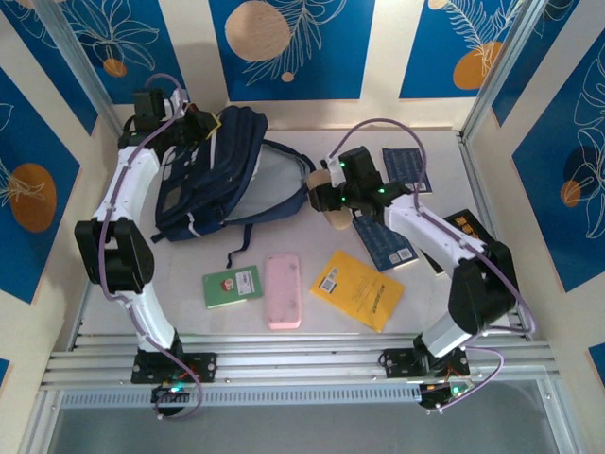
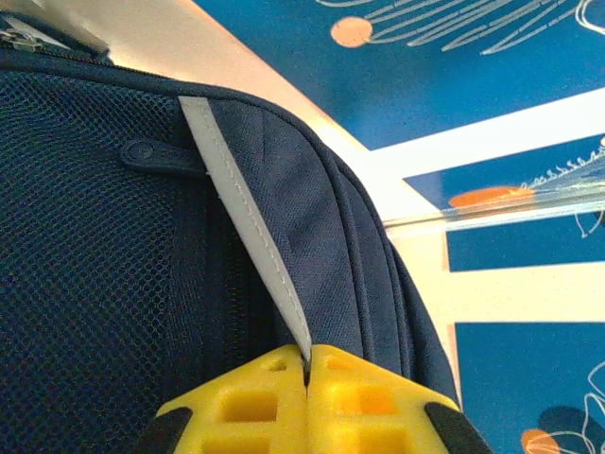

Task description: Pack the student bag

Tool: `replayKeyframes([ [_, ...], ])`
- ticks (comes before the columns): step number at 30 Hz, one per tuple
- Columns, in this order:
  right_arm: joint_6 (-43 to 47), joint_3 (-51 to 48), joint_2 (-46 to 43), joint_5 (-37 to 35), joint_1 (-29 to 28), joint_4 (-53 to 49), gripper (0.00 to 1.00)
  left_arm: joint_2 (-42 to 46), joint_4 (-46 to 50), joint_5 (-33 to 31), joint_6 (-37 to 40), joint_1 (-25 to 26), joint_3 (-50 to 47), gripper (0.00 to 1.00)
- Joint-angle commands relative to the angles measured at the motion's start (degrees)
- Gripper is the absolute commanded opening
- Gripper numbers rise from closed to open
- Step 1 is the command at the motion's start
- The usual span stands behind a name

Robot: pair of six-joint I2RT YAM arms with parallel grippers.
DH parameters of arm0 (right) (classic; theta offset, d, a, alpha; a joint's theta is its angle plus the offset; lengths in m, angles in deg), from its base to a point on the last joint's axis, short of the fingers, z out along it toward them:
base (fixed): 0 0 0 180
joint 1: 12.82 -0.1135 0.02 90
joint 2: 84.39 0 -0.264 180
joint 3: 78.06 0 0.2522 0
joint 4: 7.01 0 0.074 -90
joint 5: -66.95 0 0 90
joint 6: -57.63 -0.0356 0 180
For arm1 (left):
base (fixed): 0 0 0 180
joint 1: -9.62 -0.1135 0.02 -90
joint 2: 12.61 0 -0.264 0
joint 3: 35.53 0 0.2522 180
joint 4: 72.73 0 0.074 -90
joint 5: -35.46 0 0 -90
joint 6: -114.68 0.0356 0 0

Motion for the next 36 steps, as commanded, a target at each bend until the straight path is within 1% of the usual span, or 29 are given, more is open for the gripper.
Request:
replayKeyframes([
  [1,-11.0,2.0,-2.6,5.2,0.2,-2.0,0.33,5.0,-2.0,5.9,1.8,1.2,4.4,0.0],
  [3,-15.1,4.1,-2.1,6.8,-0.1,-3.4,0.31,5.5,-1.5,7.6,2.5,1.6,4.9,0.0],
  [5,-19.8,5.4,-1.2,8.1,-0.6,-3.1,0.27,6.1,-1.1,8.4,2.8,1.8,4.8,0.0],
  [7,-25.7,5.6,0.6,11.9,-0.9,-0.5,0.25,6.7,-1.9,9.5,2.2,2.0,4.2,0.0],
  [9,-31.5,5.2,2.5,14.4,-1.5,3.9,0.18,7.1,-2.6,10.3,1.0,2.2,3.8,0.0],
  [10,-33.4,5.1,3.4,15.2,-2.0,6.1,0.18,7.2,-3.2,10.7,0.4,2.3,3.6,0.0],
  [14,-41.6,9.2,9.4,14.1,-3.9,8.0,0.19,7.8,-6.2,13.0,-3.1,2.9,3.4,0.0],
  [15,-44.9,10.9,11.0,12.6,-4.2,6.7,0.19,7.9,-6.7,13.4,-3.7,3.2,3.4,0.0],
  [18,-50.9,15.0,15.7,12.0,-4.5,5.7,0.18,8.6,-6.9,14.2,-4.1,4.4,3.4,0.0],
  [22,-54.3,19.7,20.7,11.6,-5.7,7.6,0.19,8.9,-6.8,15.3,-4.0,5.9,3.2,0.0],
  [25,-55.6,25.9,25.4,10.4,-6.4,4.3,0.25,9.1,-7.3,15.8,-4.2,6.8,2.8,0.0],
  [27,-56.6,29.7,28.2,8.0,-6.7,0.9,0.31,9.3,-7.9,16.0,-4.7,7.2,2.8,0.0],
  [30,-59.5,32.3,31.1,5.4,-7.0,-0.1,0.33,9.3,-9.1,16.0,-5.9,7.4,3.3,0.0],
  [32,-61.8,34.6,33.6,5.1,-7.3,-1.1,0.36,8.9,-9.5,16.1,-6.5,7.4,3.9,0.0],
  [33,-62.6,36.0,35.1,4.9,-7.6,-1.7,0.39,8.7,-9.6,16.1,-6.8,7.4,4.3,0.0],
  [34,-63.3,37.1,36.2,4.7,-7.8,-2.3,0.45,8.6,-9.7,16.2,-6.9,7.3,4.6,0.0],
  [35,-63.6,37.9,37.2,4.7,-8.1,-2.0,0.54,8.4,-10.0,16.3,-7.1,7.4,4.9,0.0],
  [36,-63.3,37.9,37.9,5.3,-8.4,-0.1,0.6,8.2,-10.2,16.4,-7.3,7.3,5.1,0.0],
])
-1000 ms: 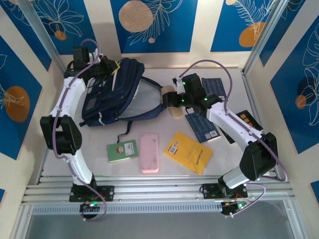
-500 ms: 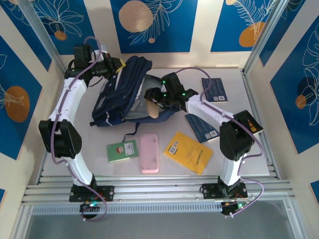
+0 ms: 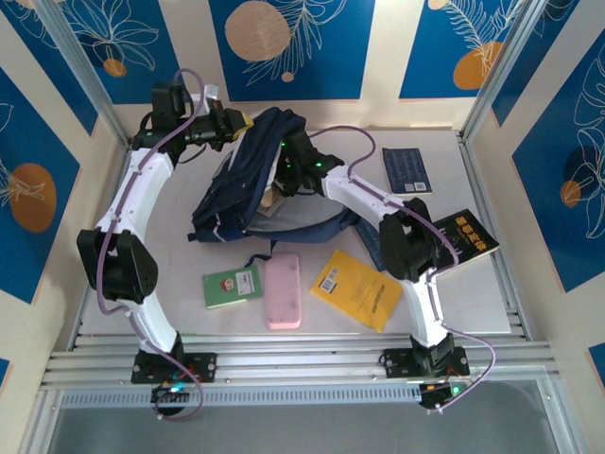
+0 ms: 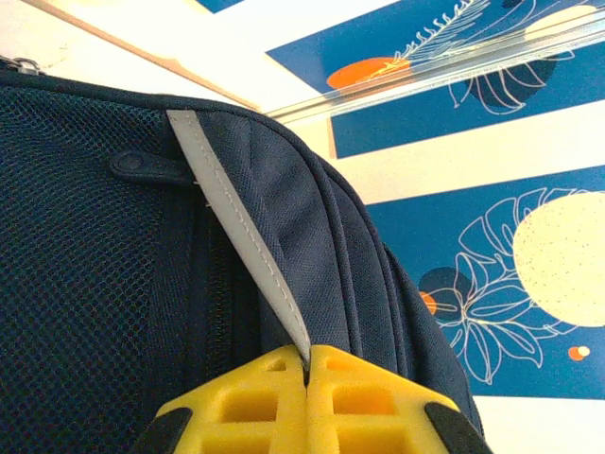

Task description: Pack the student bag

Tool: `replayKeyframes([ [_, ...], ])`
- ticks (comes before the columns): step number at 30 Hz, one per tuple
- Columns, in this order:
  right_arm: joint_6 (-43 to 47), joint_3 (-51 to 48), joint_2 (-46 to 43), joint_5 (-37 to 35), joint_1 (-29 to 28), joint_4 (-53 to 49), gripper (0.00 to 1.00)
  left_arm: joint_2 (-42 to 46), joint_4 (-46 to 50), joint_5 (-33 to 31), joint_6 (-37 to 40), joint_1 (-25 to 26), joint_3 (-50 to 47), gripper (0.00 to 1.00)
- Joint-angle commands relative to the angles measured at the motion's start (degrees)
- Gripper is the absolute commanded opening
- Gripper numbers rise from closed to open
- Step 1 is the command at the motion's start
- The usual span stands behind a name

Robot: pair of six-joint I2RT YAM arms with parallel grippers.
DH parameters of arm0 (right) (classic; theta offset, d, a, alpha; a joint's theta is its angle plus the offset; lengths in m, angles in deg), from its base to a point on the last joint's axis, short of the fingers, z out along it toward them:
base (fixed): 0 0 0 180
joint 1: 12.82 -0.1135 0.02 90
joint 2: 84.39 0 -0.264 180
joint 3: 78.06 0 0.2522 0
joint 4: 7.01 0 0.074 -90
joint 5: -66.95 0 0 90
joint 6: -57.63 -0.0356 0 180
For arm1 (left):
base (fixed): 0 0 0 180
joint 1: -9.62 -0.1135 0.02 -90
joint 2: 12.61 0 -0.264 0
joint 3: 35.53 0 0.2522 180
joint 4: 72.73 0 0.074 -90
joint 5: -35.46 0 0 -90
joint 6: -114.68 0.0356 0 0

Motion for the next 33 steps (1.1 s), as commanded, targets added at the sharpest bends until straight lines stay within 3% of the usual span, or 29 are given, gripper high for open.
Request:
replayKeyframes([
  [1,-2.9,2.4,2.6,-0.7,-1.3,1.0,0.64,3.7,-8.7,4.4,-1.4,0.2,4.9,0.0],
  [8,0.2,-3.0,0.8,3.7,-1.4,14.8,0.72,2.9,-8.3,4.8,-0.6,0.1,5.1,0.0],
  [14,3.0,-4.1,-0.6,6.4,-1.1,18.5,0.77,2.3,-8.0,4.6,-0.4,0.0,5.1,0.0],
  [19,7.4,-6.4,-3.9,4.5,-1.1,17.2,0.77,2.2,-5.2,3.3,1.8,-0.7,5.1,0.0],
  [25,23.7,-6.2,-10.6,-2.6,-1.9,2.4,0.77,3.2,1.3,-2.4,7.6,-2.9,3.1,0.0],
  [33,35.3,-20.3,-25.8,-10.9,-1.8,1.4,0.73,4.2,0.4,-8.5,7.3,-6.3,-1.3,0.0],
])
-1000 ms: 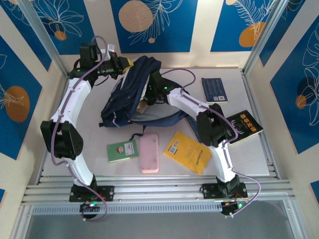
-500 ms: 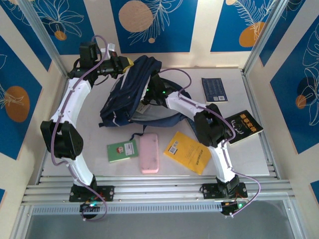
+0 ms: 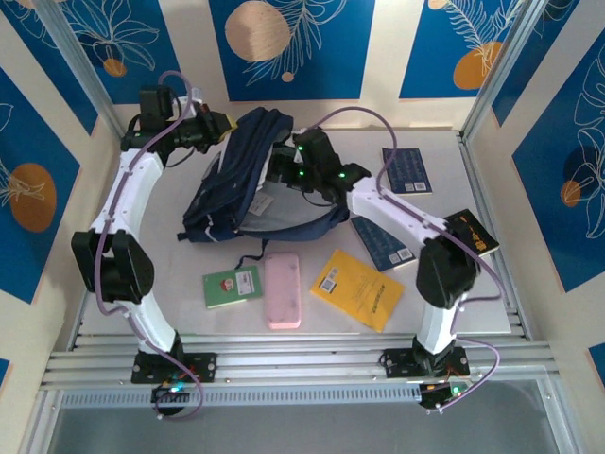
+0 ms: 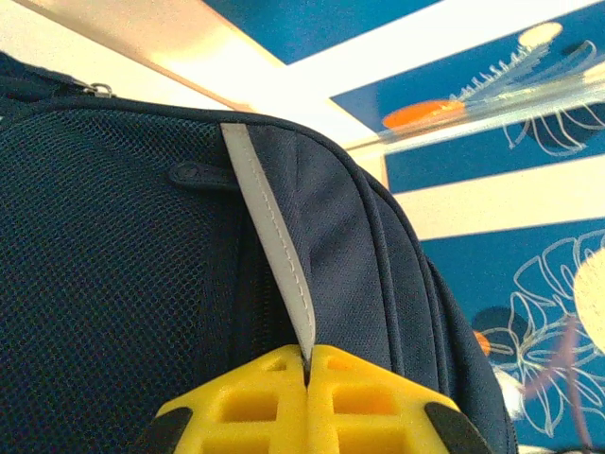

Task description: Pack the student bag

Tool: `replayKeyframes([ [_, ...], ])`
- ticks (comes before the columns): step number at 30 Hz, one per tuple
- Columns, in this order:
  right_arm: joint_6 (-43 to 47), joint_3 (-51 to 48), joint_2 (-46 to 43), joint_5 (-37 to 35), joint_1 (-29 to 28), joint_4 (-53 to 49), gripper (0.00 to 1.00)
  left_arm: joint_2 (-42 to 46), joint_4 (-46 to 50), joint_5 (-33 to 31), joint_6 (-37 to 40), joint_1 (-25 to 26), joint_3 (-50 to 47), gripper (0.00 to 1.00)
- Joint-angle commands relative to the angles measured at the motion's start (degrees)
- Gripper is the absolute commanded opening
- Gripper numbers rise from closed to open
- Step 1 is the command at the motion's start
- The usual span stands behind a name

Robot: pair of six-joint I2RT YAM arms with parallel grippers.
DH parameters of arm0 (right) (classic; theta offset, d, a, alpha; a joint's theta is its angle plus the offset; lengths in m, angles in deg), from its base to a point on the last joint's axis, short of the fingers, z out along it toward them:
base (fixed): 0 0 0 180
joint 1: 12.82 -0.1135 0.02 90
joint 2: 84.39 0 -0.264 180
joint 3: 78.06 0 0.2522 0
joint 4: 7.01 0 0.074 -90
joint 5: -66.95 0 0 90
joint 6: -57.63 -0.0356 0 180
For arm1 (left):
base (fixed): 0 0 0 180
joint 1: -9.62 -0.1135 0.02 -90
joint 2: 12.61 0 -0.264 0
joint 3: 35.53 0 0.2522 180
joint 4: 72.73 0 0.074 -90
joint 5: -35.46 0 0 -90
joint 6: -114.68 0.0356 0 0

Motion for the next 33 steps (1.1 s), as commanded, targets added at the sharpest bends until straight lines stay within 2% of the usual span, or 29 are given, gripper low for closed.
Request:
replayKeyframes([
  [1,8.0,-3.9,-5.5,-5.0,-0.1,-3.6,0.73,3.3,-4.1,-3.2,1.6,-1.7,0.4,0.0],
  [7,6.7,-8.2,-13.7,-11.2,0.4,-14.7,0.7,-0.4,-5.1,-5.7,2.5,-1.6,0.7,0.0],
  [10,8.1,-11.9,-17.7,-11.6,0.4,-17.3,0.7,-2.7,-5.4,-5.7,3.0,-0.6,1.1,0.0],
  [11,8.2,-13.3,-19.1,-10.0,0.9,-17.6,0.71,-3.6,-4.6,-5.9,3.9,0.1,1.5,0.0],
  [13,8.6,-17.6,-22.5,-4.3,2.5,-15.4,0.82,-5.7,-2.0,-6.7,6.5,1.8,2.8,0.0],
  [16,6.9,-22.9,-27.4,4.6,6.3,-13.1,0.85,-8.3,1.2,-8.0,9.7,4.7,3.7,0.0],
  [17,6.9,-24.1,-28.7,5.5,6.8,-13.0,0.86,-8.7,1.9,-8.7,10.4,5.6,3.5,0.01],
  [18,7.4,-24.8,-29.7,5.8,6.8,-13.3,0.86,-9.1,2.1,-9.4,10.6,6.2,3.2,0.06],
  [21,8.1,-24.5,-29.9,6.1,5.8,-17.5,0.84,-9.4,2.6,-10.8,10.9,7.0,2.0,0.35],
  [23,7.9,-23.5,-29.0,4.6,4.2,-21.7,0.84,-8.3,4.3,-12.0,11.6,7.0,2.0,0.47],
  [28,9.0,-23.8,-28.7,-1.1,-1.5,-27.2,0.85,-0.2,9.0,-15.9,14.4,7.0,1.2,0.57],
  [30,8.3,-24.7,-28.9,-0.7,-3.4,-27.9,0.86,4.6,10.4,-17.7,14.6,7.1,-1.4,0.59],
  [33,5.9,-26.3,-28.3,0.6,-7.0,-28.1,0.86,14.0,10.2,-19.6,13.6,7.4,-10.2,0.61],
])
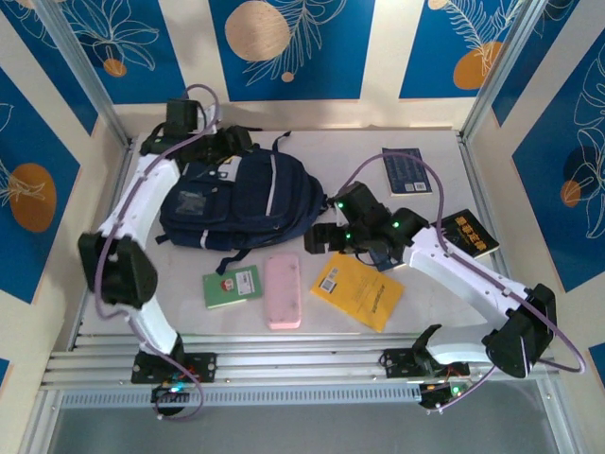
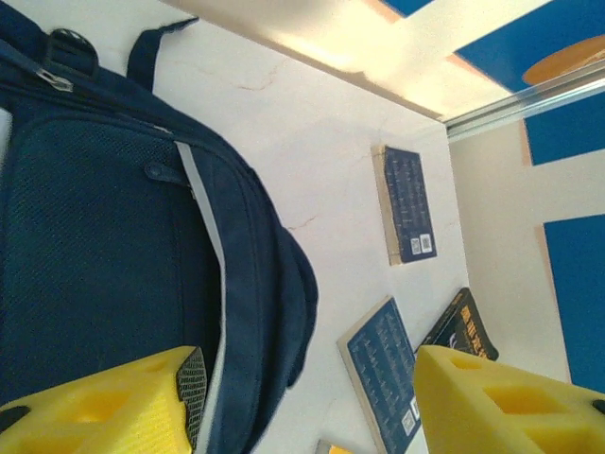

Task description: Pack the student bag

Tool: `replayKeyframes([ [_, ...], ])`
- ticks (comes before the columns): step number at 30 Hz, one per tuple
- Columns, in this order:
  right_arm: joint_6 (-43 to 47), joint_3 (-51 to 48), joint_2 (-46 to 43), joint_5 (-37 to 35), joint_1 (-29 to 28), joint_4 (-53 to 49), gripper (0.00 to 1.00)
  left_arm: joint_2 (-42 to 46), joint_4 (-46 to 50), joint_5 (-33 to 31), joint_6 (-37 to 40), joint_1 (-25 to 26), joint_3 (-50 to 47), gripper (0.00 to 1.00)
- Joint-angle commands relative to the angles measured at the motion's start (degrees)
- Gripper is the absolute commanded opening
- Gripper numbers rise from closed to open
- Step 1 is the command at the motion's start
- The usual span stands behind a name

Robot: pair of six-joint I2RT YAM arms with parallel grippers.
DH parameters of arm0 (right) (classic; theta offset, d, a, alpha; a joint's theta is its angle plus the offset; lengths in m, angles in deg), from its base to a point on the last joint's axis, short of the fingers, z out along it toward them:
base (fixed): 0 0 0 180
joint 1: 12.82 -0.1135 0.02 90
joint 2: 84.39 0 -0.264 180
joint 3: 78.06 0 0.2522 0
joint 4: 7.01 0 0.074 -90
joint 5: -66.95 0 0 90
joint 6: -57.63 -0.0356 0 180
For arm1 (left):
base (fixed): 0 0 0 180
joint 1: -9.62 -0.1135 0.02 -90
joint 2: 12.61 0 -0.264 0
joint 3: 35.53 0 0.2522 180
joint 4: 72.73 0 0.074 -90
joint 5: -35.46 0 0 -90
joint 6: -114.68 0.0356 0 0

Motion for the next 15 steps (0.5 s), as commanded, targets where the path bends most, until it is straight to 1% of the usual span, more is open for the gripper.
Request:
replayKeyframes([
  [1,-3.0,-2.1,0.7,0.3,-3.9,-3.0,0.86,12.5,1.5,-3.2,0.0,0.2,-9.0,0.61],
  [2,-4.5,-2.6,1.2,0.1,-5.4,-3.1,0.86,16.1,0.4,-3.0,-1.3,0.4,-13.9,0.62],
  [5,-10.6,-2.7,3.3,-3.7,-10.6,-4.6,0.88,26.1,-2.6,-1.7,-4.4,1.2,-28.3,0.62],
  [8,-16.5,-0.3,8.7,-7.4,-16.2,-7.5,0.91,34.7,-1.4,-2.2,-4.7,1.3,-38.8,0.63],
  [11,-19.5,5.8,17.3,-10.2,-21.2,-12.8,0.97,42.0,0.5,-4.3,-2.8,1.3,-45.3,0.66],
  [13,-21.0,10.7,23.2,-11.5,-23.6,-16.5,1.0,44.7,2.2,-4.8,-0.7,1.3,-46.9,0.68],
  [15,-20.9,14.5,28.5,-12.5,-25.8,-18.4,1.0,46.0,4.0,-4.6,1.7,1.3,-47.2,0.69],
])
